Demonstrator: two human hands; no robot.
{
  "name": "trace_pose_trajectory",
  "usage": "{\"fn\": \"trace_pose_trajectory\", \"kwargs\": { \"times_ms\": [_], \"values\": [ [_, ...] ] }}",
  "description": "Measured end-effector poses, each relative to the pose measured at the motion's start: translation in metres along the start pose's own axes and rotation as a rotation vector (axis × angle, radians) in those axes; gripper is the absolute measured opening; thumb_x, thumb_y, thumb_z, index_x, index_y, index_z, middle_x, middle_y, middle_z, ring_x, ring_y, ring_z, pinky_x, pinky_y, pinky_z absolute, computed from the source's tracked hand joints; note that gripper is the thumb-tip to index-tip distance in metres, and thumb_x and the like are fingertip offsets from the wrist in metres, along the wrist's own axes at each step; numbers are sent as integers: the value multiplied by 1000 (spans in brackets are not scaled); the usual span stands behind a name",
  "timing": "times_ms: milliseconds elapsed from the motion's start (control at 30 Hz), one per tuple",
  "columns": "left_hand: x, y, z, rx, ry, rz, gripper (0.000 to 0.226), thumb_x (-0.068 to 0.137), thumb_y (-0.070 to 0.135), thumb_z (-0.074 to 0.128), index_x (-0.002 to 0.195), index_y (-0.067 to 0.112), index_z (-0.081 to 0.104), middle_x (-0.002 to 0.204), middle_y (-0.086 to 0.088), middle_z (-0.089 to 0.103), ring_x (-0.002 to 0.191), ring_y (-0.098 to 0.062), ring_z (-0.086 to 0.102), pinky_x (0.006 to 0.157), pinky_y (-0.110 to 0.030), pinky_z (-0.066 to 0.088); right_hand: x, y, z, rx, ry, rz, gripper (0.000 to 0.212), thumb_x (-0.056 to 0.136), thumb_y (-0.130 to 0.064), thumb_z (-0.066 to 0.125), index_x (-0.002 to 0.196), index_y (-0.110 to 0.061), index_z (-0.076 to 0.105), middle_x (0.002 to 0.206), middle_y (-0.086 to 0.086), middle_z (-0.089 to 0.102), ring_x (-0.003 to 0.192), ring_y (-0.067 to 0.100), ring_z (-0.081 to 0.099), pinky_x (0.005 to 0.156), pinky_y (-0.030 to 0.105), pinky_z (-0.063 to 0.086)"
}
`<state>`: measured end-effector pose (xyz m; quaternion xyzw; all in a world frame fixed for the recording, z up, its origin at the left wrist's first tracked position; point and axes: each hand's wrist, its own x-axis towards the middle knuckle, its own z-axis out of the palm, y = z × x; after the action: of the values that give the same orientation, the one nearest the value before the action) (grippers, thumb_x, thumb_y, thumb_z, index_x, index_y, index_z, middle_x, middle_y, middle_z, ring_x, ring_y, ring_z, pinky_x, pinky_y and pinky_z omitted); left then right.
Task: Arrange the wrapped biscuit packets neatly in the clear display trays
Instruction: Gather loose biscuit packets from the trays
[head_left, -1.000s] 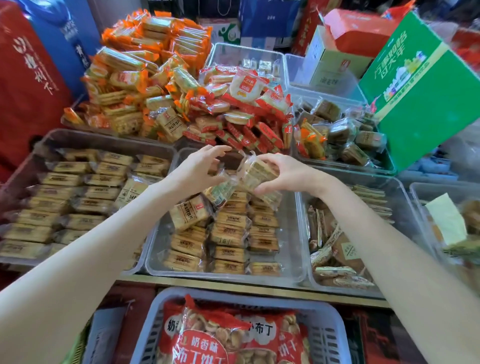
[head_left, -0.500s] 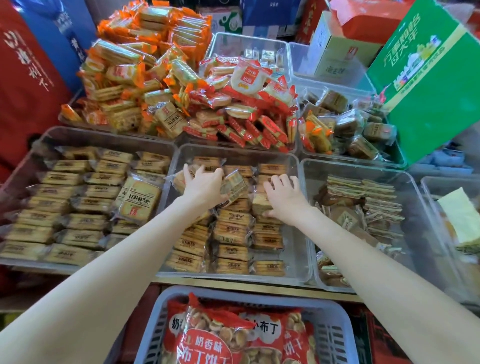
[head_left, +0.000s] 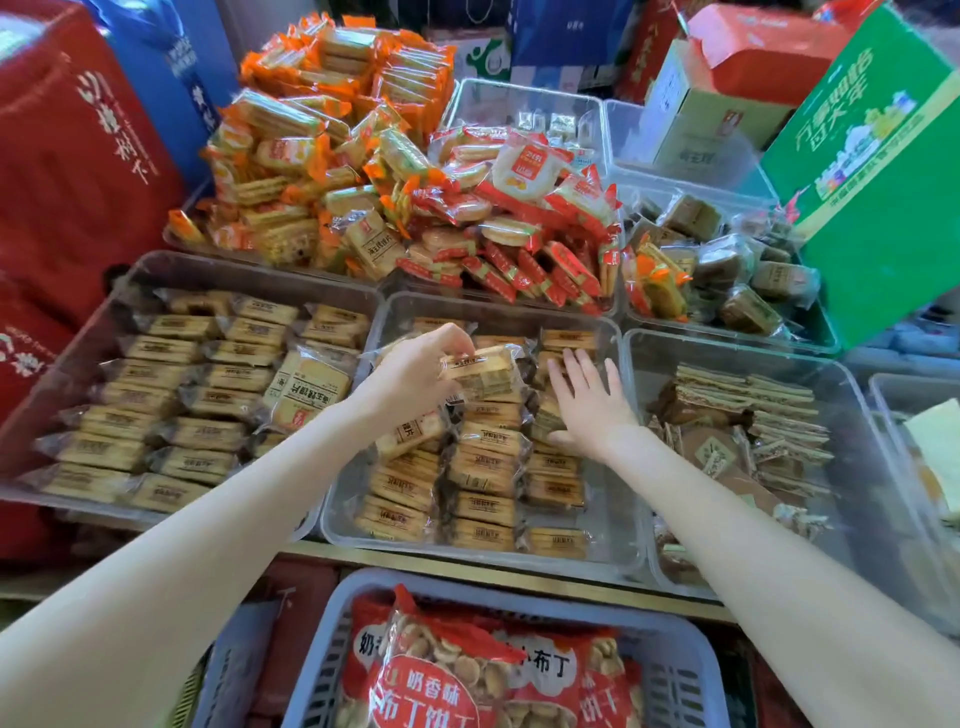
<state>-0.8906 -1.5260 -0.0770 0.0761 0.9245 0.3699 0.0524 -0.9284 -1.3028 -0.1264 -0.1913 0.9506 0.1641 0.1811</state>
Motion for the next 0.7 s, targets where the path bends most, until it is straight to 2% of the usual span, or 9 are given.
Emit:
{"fn": "trace_pose_trajectory", "kwargs": {
  "times_ms": [100,167,233,300,367,433,500,600,700],
  "values": [
    [-5,-8,-7,-91,58,-57,35,82,4,66,115,12,54,116,-1,60,91,-16,55,79,-23,44,-7,-3,-46,407,106,-135,104,83,-55,60,151,-8,-3,159,12,-5,146,25,-9,117,40,-1],
    [-4,-5,-7,-107,54,-79,36,82,6,67,115,14,56,116,0,60,91,-20,59,80,-26,47,-12,-12,-78,625,166,-269,94,83,-41,69,151,-12,11,157,7,16,145,20,13,116,34,14],
    [-2,-1,-7,-157,40,-88,33,83,8,68,112,17,59,114,2,61,93,-18,61,78,-25,49,-8,-27,-95,544,197,-364,71,84,-24,70,144,-14,32,142,5,43,132,20,38,108,34,34],
    [-1,-2,-14,-217,71,-99,25,85,10,66,108,19,61,111,4,62,101,-13,62,79,-18,48,1,-40,-102,376,228,-351,44,84,-14,67,125,-13,50,121,6,56,115,23,51,94,34,43],
    [-4,-12,-31,-161,130,-159,24,88,12,62,111,18,59,115,3,60,108,-12,57,81,-17,45,13,-44,-105,355,224,-315,31,85,-11,64,115,-11,53,113,6,59,106,24,55,90,35,43],
    [-10,-32,-52,81,158,-330,39,90,19,61,127,13,51,129,-8,52,119,-20,49,94,-28,42,25,-48,-114,414,147,-363,32,85,-10,62,116,-12,53,116,8,58,106,25,54,91,36,42],
    [-20,-56,-68,256,96,-569,55,91,28,59,136,5,39,137,-19,43,126,-32,42,101,-39,38,39,-57,-125,436,17,-474,39,86,-12,63,123,-12,51,135,8,47,122,26,44,100,35,36],
    [-39,-73,-72,94,-23,-743,63,92,33,57,140,1,32,139,-17,43,122,-30,47,91,-35,43,58,-83,-138,291,-188,-550,46,89,-18,62,132,-12,46,157,1,19,144,20,17,113,36,21],
    [-48,-81,-70,26,-20,-753,72,90,32,61,145,3,24,146,-14,37,129,-27,42,98,-34,39,71,-103,-143,211,-270,-507,42,87,-26,65,123,-14,48,140,7,43,125,25,44,101,40,40]
  ]
}}
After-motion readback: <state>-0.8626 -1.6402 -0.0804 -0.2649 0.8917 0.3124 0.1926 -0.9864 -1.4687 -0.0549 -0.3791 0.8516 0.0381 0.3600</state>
